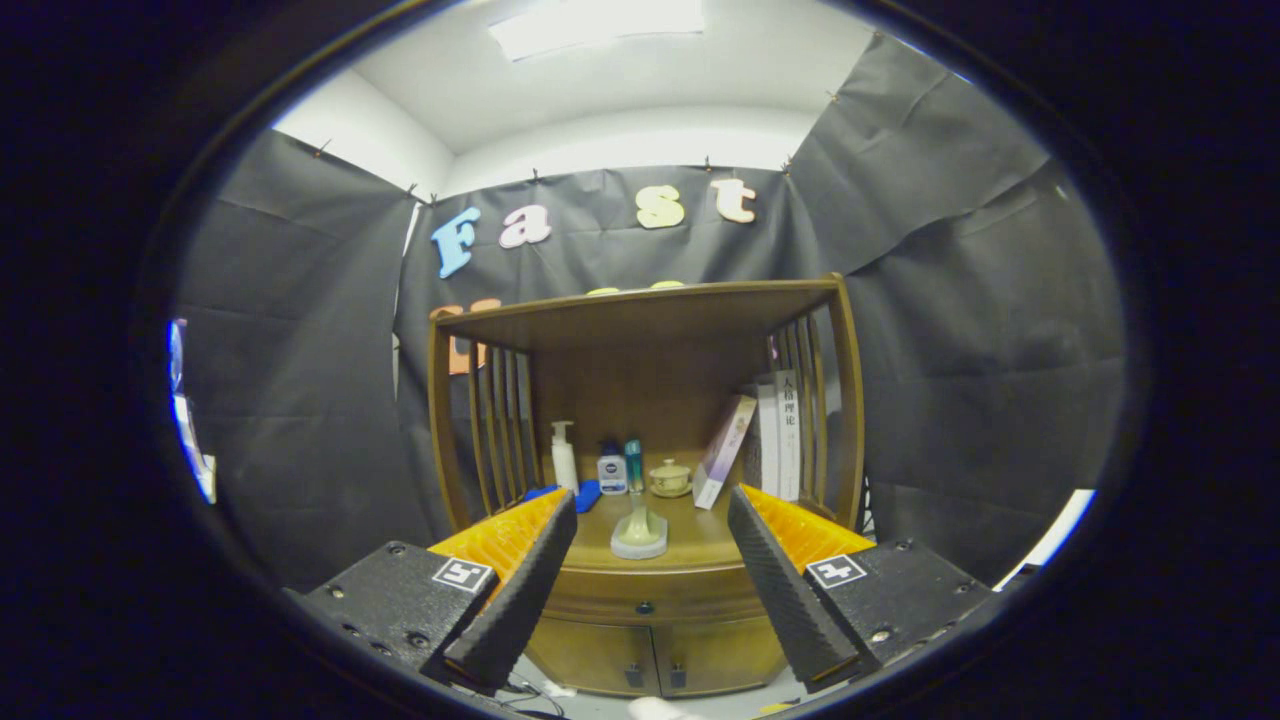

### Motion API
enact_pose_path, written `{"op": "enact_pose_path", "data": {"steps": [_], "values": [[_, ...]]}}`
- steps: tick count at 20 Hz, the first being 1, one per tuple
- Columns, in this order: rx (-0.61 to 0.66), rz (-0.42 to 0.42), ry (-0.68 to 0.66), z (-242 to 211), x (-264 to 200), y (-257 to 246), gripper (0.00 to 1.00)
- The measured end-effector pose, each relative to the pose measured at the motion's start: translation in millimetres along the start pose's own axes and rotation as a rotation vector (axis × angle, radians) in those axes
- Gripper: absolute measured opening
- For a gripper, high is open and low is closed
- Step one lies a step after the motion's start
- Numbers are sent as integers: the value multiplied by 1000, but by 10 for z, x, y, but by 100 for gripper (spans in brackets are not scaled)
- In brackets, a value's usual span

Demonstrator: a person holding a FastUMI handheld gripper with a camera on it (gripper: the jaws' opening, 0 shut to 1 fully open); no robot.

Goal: Pull open the drawer, take out the items inside it, and place them on the countertop above the cabinet.

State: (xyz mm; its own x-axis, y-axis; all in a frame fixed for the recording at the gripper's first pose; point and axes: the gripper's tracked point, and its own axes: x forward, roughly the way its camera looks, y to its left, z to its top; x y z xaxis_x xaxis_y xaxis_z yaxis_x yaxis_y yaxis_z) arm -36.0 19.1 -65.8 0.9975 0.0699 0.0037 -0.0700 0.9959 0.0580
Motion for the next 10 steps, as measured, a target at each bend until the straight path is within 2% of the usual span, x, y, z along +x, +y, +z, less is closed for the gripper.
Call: {"op": "enact_pose_path", "data": {"steps": [10], "values": [[-2, 1, 13, -14, -23, 4, 99]]}}
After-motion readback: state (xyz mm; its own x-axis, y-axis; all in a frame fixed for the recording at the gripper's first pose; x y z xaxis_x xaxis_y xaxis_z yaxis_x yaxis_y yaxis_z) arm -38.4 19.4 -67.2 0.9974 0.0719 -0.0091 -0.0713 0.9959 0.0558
